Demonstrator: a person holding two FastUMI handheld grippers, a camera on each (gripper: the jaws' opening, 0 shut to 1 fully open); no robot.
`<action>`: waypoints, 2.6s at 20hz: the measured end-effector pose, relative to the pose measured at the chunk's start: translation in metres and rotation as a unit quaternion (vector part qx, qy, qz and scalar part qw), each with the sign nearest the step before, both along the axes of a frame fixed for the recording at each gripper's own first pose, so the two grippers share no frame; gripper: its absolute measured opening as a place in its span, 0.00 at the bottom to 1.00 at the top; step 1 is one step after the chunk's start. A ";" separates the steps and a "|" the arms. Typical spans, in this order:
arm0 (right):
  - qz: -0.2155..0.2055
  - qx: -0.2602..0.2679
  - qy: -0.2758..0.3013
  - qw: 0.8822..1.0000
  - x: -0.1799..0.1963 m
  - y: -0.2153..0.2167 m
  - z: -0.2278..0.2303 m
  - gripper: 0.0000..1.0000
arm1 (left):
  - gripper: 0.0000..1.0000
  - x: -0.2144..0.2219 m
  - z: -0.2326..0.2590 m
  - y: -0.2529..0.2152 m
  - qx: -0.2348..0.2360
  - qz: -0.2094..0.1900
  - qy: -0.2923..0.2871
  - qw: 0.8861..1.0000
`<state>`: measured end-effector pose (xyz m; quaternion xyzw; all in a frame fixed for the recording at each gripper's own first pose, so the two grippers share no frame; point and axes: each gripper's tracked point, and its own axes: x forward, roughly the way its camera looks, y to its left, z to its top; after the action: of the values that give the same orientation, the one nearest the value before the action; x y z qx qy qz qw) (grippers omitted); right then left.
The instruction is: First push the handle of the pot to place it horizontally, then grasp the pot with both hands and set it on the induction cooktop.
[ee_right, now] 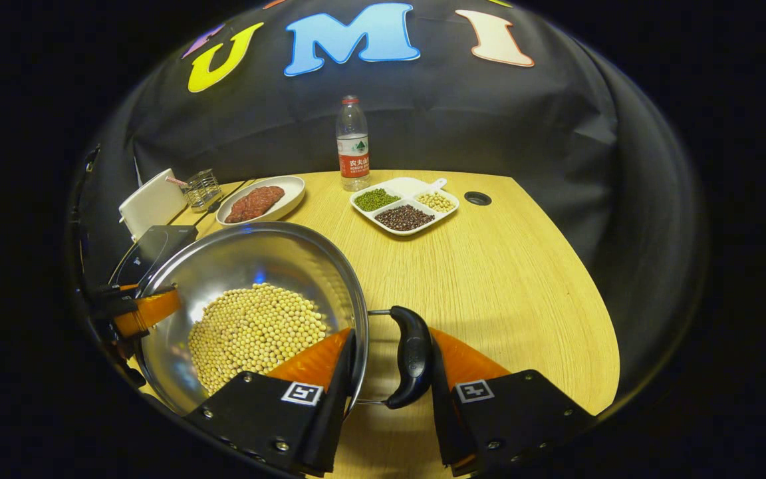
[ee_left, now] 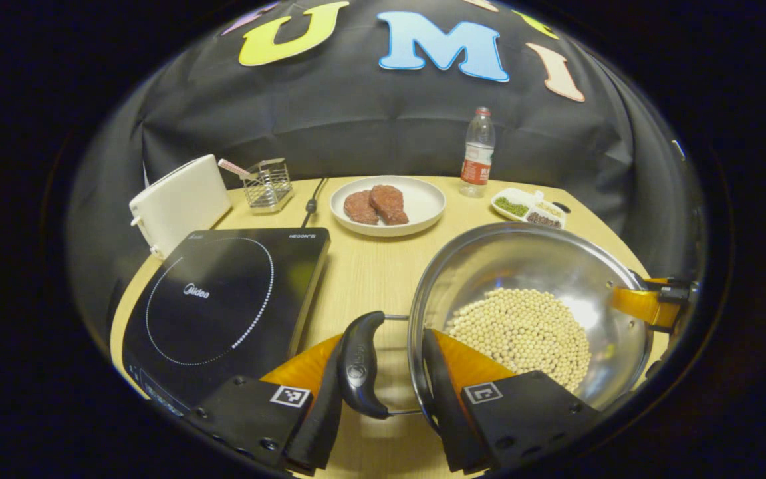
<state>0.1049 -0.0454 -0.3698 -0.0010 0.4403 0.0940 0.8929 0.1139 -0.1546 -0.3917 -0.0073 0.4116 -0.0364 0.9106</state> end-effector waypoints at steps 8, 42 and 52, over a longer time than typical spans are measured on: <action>-0.002 -0.001 -0.016 1.000 0.001 0.031 0.042 0.58 | 0.69 0.011 0.039 0.034 -0.006 0.003 -0.021 1.000; -0.029 0.017 -0.023 0.999 -0.007 0.325 0.052 0.57 | 0.67 0.069 0.031 0.355 0.009 -0.016 -0.030 0.999; -0.006 0.060 -0.048 0.997 0.000 0.350 0.062 0.71 | 0.85 0.079 0.034 0.388 0.025 0.020 -0.072 0.997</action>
<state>0.1048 0.3041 -0.3077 0.0508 0.3906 0.1147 0.9120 0.1927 0.2337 -0.3575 0.0098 0.3454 -0.0084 0.9384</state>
